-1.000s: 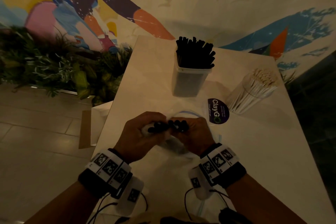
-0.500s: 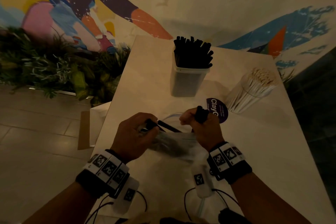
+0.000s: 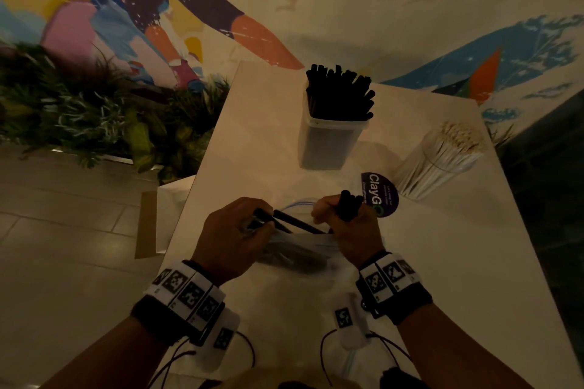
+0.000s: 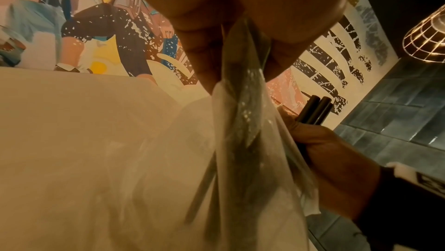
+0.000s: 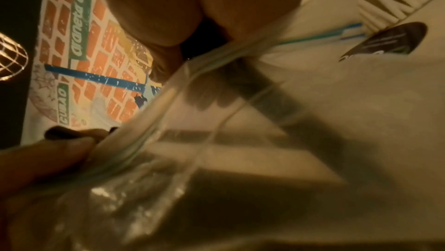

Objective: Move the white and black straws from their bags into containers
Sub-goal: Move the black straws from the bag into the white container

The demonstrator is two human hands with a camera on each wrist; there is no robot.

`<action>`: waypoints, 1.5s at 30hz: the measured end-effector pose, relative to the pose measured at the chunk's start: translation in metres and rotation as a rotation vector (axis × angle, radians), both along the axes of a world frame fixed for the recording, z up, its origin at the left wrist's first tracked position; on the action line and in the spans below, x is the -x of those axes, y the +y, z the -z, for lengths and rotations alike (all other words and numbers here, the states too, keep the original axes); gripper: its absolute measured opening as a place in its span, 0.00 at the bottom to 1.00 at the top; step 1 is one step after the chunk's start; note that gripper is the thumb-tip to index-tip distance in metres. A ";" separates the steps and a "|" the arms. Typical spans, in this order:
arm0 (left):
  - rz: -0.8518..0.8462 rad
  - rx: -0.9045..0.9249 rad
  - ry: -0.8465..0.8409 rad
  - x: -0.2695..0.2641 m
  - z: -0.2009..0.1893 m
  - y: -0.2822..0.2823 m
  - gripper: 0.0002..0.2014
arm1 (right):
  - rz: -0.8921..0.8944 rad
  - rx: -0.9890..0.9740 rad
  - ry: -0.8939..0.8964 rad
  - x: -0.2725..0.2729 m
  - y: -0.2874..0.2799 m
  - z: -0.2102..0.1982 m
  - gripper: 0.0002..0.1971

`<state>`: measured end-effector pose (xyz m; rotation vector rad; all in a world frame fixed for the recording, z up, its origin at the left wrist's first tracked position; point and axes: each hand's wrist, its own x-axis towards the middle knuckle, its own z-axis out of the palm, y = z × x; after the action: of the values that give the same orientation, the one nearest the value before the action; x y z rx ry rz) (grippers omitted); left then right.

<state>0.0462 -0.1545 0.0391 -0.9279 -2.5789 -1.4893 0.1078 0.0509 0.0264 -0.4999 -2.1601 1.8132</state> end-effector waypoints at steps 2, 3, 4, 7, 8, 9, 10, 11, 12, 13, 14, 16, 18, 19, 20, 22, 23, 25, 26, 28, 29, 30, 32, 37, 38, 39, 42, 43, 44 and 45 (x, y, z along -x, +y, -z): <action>-0.003 0.005 -0.009 0.000 0.000 -0.002 0.12 | 0.034 0.083 0.049 0.002 -0.003 -0.013 0.15; -0.001 0.011 -0.013 0.001 0.000 -0.002 0.13 | 0.050 0.124 0.079 0.005 -0.003 -0.023 0.16; 0.002 0.019 -0.015 0.001 0.000 -0.002 0.13 | 0.061 0.142 0.110 0.008 -0.002 -0.035 0.17; 0.003 0.021 -0.015 0.001 0.001 -0.003 0.13 | 0.076 0.072 0.226 0.020 0.003 -0.081 0.13; 0.007 0.024 -0.009 0.001 0.001 -0.004 0.12 | 0.078 0.046 0.282 0.025 0.006 -0.097 0.12; 0.015 0.032 0.000 0.001 0.002 -0.004 0.12 | 0.080 0.026 0.356 0.032 0.010 -0.114 0.11; 0.023 0.037 0.006 0.001 0.002 -0.004 0.12 | 0.081 0.007 0.446 0.040 0.016 -0.129 0.11; 0.030 0.035 0.006 0.001 0.002 -0.005 0.12 | 0.082 -0.014 0.539 0.049 0.021 -0.143 0.11; 0.033 0.029 -0.003 0.001 0.002 -0.005 0.12 | 0.085 -0.037 0.620 0.059 0.027 -0.156 0.11; 0.032 0.024 -0.016 0.001 0.002 -0.005 0.12 | 0.090 -0.056 0.682 0.069 0.032 -0.167 0.10; 0.031 0.021 -0.029 0.001 0.002 -0.006 0.12 | 0.097 -0.068 0.731 0.079 0.038 -0.176 0.09; 0.027 0.019 -0.044 0.000 0.002 -0.007 0.11 | 0.107 -0.089 0.821 0.099 0.048 -0.190 0.08; 0.018 0.028 -0.047 -0.001 0.002 -0.008 0.10 | 0.113 -0.071 0.890 0.119 0.054 -0.197 0.08; 0.016 0.036 -0.046 -0.001 0.002 -0.008 0.09 | 0.122 -0.041 0.898 0.129 0.056 -0.197 0.08; 0.016 0.042 -0.046 -0.001 0.002 -0.009 0.10 | 0.140 -0.020 0.880 0.138 0.057 -0.194 0.08; 0.017 0.051 -0.047 -0.002 0.003 -0.011 0.11 | 0.180 -0.018 0.776 0.150 0.057 -0.179 0.07; 0.016 0.055 -0.047 -0.002 0.004 -0.012 0.11 | 0.186 -0.013 0.726 0.153 0.057 -0.170 0.07; 0.007 0.052 -0.053 -0.003 0.005 -0.013 0.12 | 0.166 0.002 0.685 0.159 0.055 -0.160 0.08; 0.001 0.047 -0.056 -0.003 0.005 -0.014 0.12 | 0.151 -0.003 0.684 0.161 0.055 -0.160 0.08; -0.004 0.050 -0.061 -0.003 0.005 -0.014 0.13 | 0.130 -0.030 0.701 0.164 0.055 -0.169 0.07; -0.002 0.055 -0.062 -0.003 0.004 -0.014 0.14 | 0.125 -0.040 0.717 0.164 0.056 -0.173 0.06; 0.002 0.058 -0.063 -0.003 0.003 -0.013 0.14 | 0.120 -0.043 0.730 0.164 0.058 -0.176 0.05; 0.008 0.060 -0.066 -0.003 0.003 -0.012 0.14 | 0.115 -0.037 0.709 0.165 0.060 -0.173 0.05; 0.002 0.060 -0.067 -0.002 0.004 -0.010 0.13 | 0.144 -0.049 0.643 0.159 0.065 -0.168 0.07; 0.005 0.060 -0.064 -0.002 0.004 -0.010 0.13 | 0.147 -0.051 0.662 0.158 0.067 -0.171 0.07; 0.008 0.056 -0.063 -0.002 0.004 -0.010 0.12 | 0.147 -0.057 0.676 0.157 0.069 -0.172 0.06; 0.016 0.050 -0.067 -0.002 0.004 -0.010 0.13 | 0.139 -0.091 0.650 0.155 0.069 -0.167 0.07; 0.018 0.052 -0.073 -0.002 0.003 -0.009 0.13 | 0.135 -0.104 0.633 0.154 0.067 -0.165 0.09; 0.019 0.052 -0.076 -0.002 0.003 -0.009 0.13 | 0.134 -0.114 0.624 0.153 0.066 -0.164 0.10; 0.021 0.052 -0.077 -0.002 0.003 -0.009 0.13 | 0.134 -0.119 0.627 0.151 0.066 -0.166 0.10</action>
<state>0.0479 -0.1638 0.0366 -0.9243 -2.6823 -1.4982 -0.0435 0.1165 0.1925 -0.0297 -1.7354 1.4953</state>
